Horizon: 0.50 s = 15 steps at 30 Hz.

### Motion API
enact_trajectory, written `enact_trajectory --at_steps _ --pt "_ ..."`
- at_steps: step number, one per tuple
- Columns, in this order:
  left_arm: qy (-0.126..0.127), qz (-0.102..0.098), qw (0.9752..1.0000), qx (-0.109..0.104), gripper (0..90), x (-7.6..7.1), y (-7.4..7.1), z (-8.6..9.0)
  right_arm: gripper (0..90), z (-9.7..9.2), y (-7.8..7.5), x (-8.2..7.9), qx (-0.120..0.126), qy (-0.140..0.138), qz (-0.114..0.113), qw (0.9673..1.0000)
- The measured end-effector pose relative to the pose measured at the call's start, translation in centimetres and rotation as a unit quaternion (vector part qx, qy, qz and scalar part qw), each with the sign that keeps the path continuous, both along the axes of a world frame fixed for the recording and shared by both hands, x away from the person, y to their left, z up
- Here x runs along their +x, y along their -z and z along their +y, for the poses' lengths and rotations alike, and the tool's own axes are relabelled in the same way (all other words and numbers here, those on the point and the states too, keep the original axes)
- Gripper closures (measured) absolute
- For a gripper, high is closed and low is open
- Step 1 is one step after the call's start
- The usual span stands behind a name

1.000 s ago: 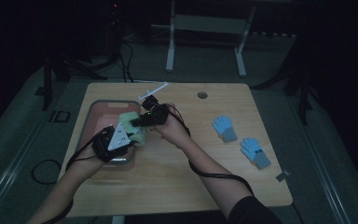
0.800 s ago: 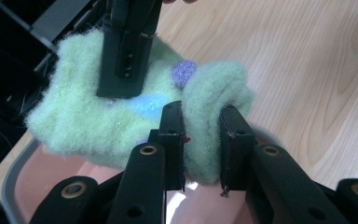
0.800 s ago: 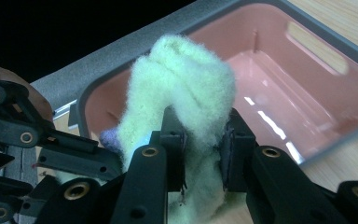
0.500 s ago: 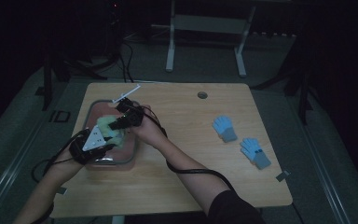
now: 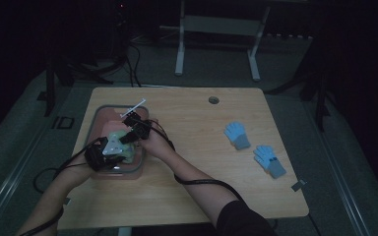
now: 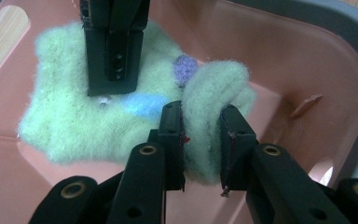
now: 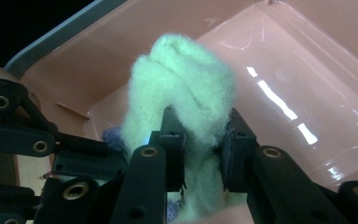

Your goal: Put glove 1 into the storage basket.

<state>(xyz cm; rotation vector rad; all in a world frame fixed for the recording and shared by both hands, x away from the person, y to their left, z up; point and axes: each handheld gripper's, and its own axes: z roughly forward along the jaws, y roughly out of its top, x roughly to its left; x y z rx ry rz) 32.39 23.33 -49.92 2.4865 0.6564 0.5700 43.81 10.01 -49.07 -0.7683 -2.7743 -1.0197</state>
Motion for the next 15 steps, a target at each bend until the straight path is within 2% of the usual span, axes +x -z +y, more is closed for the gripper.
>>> enact_trajectory --at_steps 2,5,9,11,15 --pt "-0.003 0.015 0.9999 0.003 74.0 0.3 0.1 -0.1 68.7 0.1 0.0 0.1 -0.004 0.002 0.008 1.0" --pt "-0.01 0.035 0.999 0.025 71.4 0.7 0.4 -0.3 63.3 0.1 0.1 0.0 -0.012 0.001 0.008 0.9999" --pt "-0.025 0.055 0.9977 0.032 67.2 1.3 0.5 -0.4 59.4 -0.5 0.2 0.2 -0.007 0.005 0.013 0.9999" --pt "-0.03 0.057 0.9976 0.027 62.2 1.5 0.4 -0.4 58.4 -0.9 0.2 0.2 -0.007 0.004 0.014 0.9999" --pt "-0.056 0.048 0.9972 0.011 45.6 1.6 0.1 -0.1 58.1 -1.7 -0.1 0.1 0.002 0.004 0.015 0.9999"
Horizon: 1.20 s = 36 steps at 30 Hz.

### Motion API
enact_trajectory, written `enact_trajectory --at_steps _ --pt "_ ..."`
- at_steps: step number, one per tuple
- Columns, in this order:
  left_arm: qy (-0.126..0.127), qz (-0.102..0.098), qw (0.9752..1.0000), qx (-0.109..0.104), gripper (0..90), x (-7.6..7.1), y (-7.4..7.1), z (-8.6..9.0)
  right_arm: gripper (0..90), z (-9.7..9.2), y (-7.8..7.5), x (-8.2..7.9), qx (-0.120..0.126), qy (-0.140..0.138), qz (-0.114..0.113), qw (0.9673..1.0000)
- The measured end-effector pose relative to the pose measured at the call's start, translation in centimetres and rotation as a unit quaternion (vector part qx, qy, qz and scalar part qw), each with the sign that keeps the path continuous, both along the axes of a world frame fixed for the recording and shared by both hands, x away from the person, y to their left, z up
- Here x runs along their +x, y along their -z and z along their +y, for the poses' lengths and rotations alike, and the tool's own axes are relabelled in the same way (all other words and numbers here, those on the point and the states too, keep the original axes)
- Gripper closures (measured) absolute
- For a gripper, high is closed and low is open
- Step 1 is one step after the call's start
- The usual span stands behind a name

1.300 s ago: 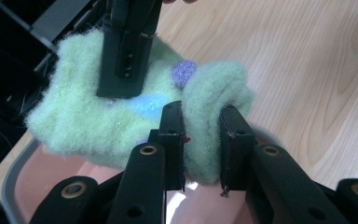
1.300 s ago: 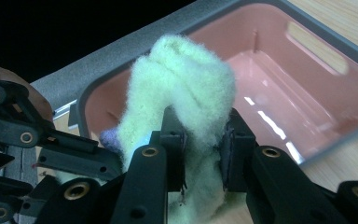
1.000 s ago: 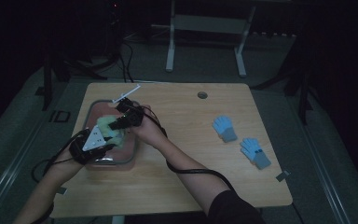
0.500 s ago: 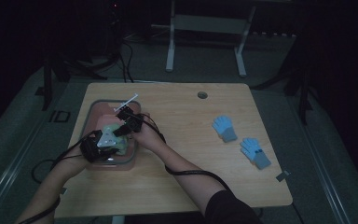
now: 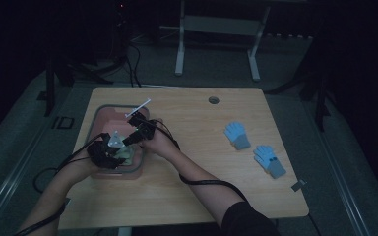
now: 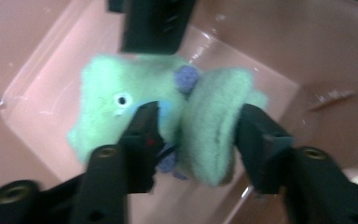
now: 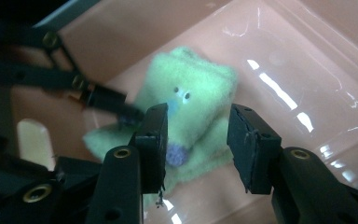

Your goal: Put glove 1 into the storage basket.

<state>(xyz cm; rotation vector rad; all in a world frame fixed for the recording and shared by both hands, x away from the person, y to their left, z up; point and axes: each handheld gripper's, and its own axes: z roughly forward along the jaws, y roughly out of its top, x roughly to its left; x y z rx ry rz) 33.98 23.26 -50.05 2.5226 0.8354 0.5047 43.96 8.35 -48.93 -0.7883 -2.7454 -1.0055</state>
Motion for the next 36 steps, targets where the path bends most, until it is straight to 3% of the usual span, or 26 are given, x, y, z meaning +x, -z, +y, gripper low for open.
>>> enact_trajectory --at_steps 2,6,11,15,17,21,26,31,36 --pt "-0.008 -0.008 0.9998 -0.014 38.5 -0.1 -0.3 0.1 58.1 -0.4 -0.4 -0.1 0.006 0.0 -0.008 1.0" --pt "-0.021 -0.019 0.9988 -0.04 33.9 -0.2 -1.2 0.2 57.9 -1.3 -1.4 -0.3 0.016 -0.005 -0.013 0.9998" --pt "-0.042 -0.028 0.995 -0.086 25.7 -0.5 -2.3 -0.1 58.0 -2.7 -2.6 -0.8 0.031 -0.006 -0.021 0.9993" --pt "-0.056 -0.016 0.9922 -0.11 14.4 -0.5 -2.5 -0.5 57.9 -4.0 -3.2 -1.2 0.04 -0.008 -0.028 0.9988" --pt "-0.064 -0.008 0.9894 -0.13 7.5 -0.4 -2.6 -0.7 57.8 -4.6 -3.5 -1.4 0.043 -0.008 -0.03 0.9986" --pt "-0.061 -0.013 0.9879 -0.142 7.4 -0.8 -2.8 -1.4 57.2 -5.9 -4.1 -2.0 0.048 -0.011 -0.039 0.998" --pt "-0.044 -0.026 0.9886 -0.142 7.4 -1.3 -3.1 -2.8 56.3 -7.5 -4.4 -2.5 0.051 -0.011 -0.047 0.9975" --pt "-0.035 -0.045 0.9855 -0.16 6.5 -1.8 -3.4 -3.8 54.8 -9.3 -4.4 -2.7 0.052 -0.006 -0.05 0.9974" --pt "-0.016 -0.047 0.9867 -0.155 6.5 -2.1 -3.4 -4.9 53.6 -10.7 -4.3 -2.7 0.05 -0.001 -0.051 0.9974"
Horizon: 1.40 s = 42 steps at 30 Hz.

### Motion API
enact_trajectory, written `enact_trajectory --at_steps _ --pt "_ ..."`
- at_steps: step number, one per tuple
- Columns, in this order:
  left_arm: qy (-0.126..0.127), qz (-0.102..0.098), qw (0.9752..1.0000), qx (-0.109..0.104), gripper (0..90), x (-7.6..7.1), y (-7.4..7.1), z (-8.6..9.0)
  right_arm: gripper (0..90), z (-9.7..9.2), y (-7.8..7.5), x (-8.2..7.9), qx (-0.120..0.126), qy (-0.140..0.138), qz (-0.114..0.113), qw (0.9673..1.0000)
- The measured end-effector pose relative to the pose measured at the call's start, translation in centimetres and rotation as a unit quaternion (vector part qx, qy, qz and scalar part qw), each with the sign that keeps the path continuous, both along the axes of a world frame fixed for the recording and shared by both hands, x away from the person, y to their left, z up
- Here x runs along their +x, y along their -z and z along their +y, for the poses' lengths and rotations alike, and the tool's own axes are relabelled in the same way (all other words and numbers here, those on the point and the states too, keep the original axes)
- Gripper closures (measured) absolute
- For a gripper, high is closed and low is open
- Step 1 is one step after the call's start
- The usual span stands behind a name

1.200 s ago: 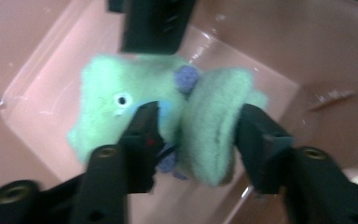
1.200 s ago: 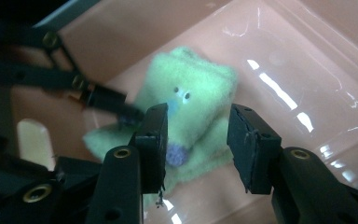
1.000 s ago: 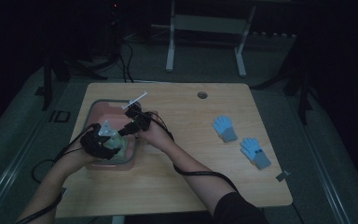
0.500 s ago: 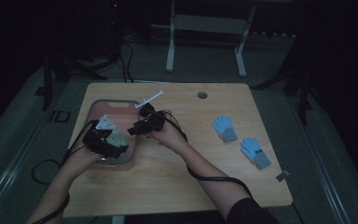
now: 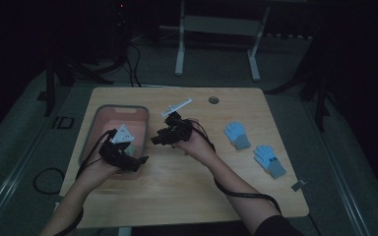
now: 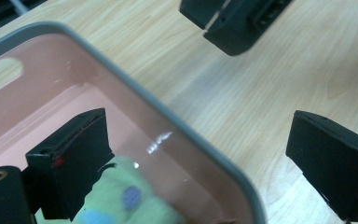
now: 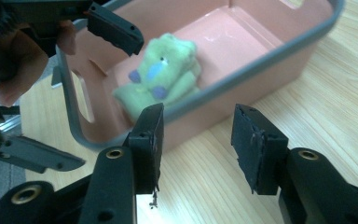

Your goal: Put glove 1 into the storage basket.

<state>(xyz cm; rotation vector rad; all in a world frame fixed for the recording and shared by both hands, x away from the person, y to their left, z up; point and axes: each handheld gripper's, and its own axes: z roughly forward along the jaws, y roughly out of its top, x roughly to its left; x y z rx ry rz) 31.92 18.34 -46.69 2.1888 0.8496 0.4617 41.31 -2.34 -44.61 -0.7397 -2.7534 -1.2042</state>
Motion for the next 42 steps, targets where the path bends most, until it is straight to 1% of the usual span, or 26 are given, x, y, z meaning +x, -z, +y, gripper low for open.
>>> enact_trajectory --at_steps 1,2,4,5,6,10,11,16,18,22,23,24,25,26,27,33,36,37,38,42 --pt "0.0 0.0 1.0 0.0 6.5 0.0 0.0 0.0 53.6 -0.5 0.0 0.0 -0.001 -0.001 -0.002 1.0" --pt "0.013 -0.003 0.9999 -0.001 6.4 -0.2 0.0 -0.9 52.8 -1.2 0.1 0.0 -0.002 0.004 -0.005 1.0" --pt "0.021 -0.005 0.9998 -0.002 6.5 -0.3 0.0 -1.6 52.8 -2.0 0.1 0.0 0.0 0.008 -0.004 1.0" --pt "0.026 -0.005 0.9996 -0.003 6.5 -0.4 0.0 -2.0 52.8 -2.4 0.2 0.0 0.002 0.01 -0.003 0.9999" --pt "0.026 -0.005 0.9996 -0.003 6.4 -0.4 0.0 -2.0 52.8 -2.4 0.2 0.0 0.002 0.01 -0.003 0.9999" --pt "0.038 -0.011 0.9992 0.008 6.5 -0.6 0.1 -3.3 51.1 -3.9 0.5 0.0 -0.001 0.016 -0.004 0.9999" --pt "0.043 -0.014 0.999 0.006 6.5 -0.7 0.2 -3.7 51.0 -4.3 0.6 0.0 -0.002 0.017 -0.004 0.9998" --pt "0.058 -0.012 0.9982 -0.001 6.4 -0.9 0.4 -4.9 50.9 -6.0 1.2 0.0 -0.007 0.024 -0.007 0.9997" --pt "0.067 -0.006 0.9977 -0.007 6.4 -0.9 0.5 -5.3 50.9 -6.8 1.3 -0.1 -0.007 0.029 -0.006 0.9996" --pt "0.083 -0.002 0.9966 -0.001 6.5 -1.1 0.8 -6.1 50.9 -8.0 1.5 -0.2 -0.009 0.031 -0.011 0.9994" --pt "0.085 0.0 0.9964 -0.003 6.5 -1.2 0.9 -6.3 50.9 -8.4 1.6 -0.3 -0.009 0.034 -0.009 0.9994" --pt "0.087 -0.001 0.9962 -0.001 6.5 -1.3 1.0 -6.5 50.9 -8.7 1.6 -0.3 -0.008 0.035 -0.01 0.9993" --pt "0.087 -0.001 0.9962 -0.001 6.5 -1.3 1.0 -6.5 50.9 -8.7 1.6 -0.3 -0.008 0.035 -0.01 0.9993" --pt "0.092 -0.004 0.9958 0.007 6.5 -1.5 1.2 -7.0 50.9 -9.0 1.7 -0.3 -0.006 0.037 -0.01 0.9992" --pt "0.096 -0.004 0.9953 0.01 6.5 -1.6 1.3 -7.3 50.9 -9.6 1.9 -0.4 -0.001 0.041 -0.008 0.9991" --pt "0.111 -0.007 0.9936 0.018 6.5 -2.1 1.9 -8.6 50.4 -10.9 2.3 -1.1 -0.01 0.041 -0.024 0.9988" --pt "0.116 -0.009 0.9928 0.028 6.5 -2.3 2.3 -9.1 49.7 -11.6 2.6 -1.2 -0.013 0.046 -0.023 0.9986" --pt "0.116 -0.009 0.9928 0.028 6.5 -2.3 2.3 -9.1 49.7 -11.6 2.6 -1.2 -0.013 0.046 -0.023 0.9986" --pt "0.122 -0.002 0.9923 0.024 6.5 -2.3 2.7 -9.4 49.3 -12.3 2.9 -1.3 -0.013 0.05 -0.023 0.9984" --pt "0.124 0.0 0.9921 0.02 6.5 -2.4 3.2 -9.7 48.4 -12.9 3.2 -1.5 -0.019 0.052 -0.027 0.9981"
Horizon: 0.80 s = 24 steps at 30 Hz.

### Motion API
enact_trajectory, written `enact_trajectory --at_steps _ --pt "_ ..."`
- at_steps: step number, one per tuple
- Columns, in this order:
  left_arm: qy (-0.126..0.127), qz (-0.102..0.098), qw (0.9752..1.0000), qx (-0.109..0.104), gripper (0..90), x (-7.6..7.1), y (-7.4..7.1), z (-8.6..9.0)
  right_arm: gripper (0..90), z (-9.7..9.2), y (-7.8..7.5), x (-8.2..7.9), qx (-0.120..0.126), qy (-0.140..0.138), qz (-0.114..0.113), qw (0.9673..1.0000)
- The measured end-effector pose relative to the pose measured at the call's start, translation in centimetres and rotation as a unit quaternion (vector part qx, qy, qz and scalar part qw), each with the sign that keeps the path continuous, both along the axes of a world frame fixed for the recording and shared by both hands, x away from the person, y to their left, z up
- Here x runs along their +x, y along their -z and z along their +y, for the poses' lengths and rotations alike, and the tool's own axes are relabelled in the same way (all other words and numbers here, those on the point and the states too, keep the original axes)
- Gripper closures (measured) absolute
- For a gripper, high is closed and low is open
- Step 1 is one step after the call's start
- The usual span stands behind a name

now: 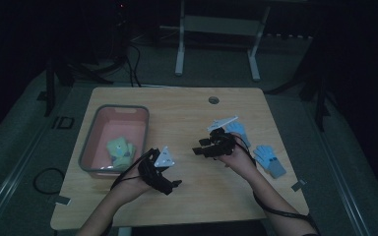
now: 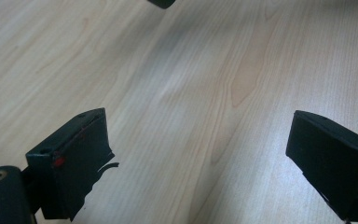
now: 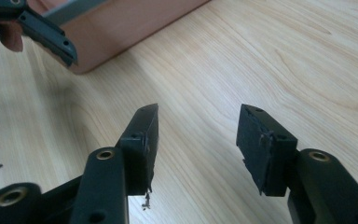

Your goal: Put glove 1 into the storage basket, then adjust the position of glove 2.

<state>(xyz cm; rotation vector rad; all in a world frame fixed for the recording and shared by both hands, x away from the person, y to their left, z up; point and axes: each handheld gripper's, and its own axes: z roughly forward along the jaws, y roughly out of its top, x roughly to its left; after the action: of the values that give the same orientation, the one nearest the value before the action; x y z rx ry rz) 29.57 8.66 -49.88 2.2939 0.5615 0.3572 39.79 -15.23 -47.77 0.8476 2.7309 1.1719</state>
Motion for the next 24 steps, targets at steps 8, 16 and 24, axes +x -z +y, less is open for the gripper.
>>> enact_trajectory --at_steps 8,16,24 --pt "0.005 0.003 0.9999 0.012 6.5 -0.7 2.1 -0.9 47.7 -3.1 1.1 -1.0 -0.011 0.006 -0.007 0.9999" --pt "-0.011 -0.004 0.9999 -0.002 6.5 -1.3 3.8 -0.8 47.8 -6.0 1.9 -2.2 -0.022 0.004 -0.021 0.9995" --pt "-0.018 0.009 0.9998 -0.005 6.8 -1.6 5.2 -0.8 49.7 -8.8 2.2 -2.5 -0.033 0.027 -0.02 0.9989"
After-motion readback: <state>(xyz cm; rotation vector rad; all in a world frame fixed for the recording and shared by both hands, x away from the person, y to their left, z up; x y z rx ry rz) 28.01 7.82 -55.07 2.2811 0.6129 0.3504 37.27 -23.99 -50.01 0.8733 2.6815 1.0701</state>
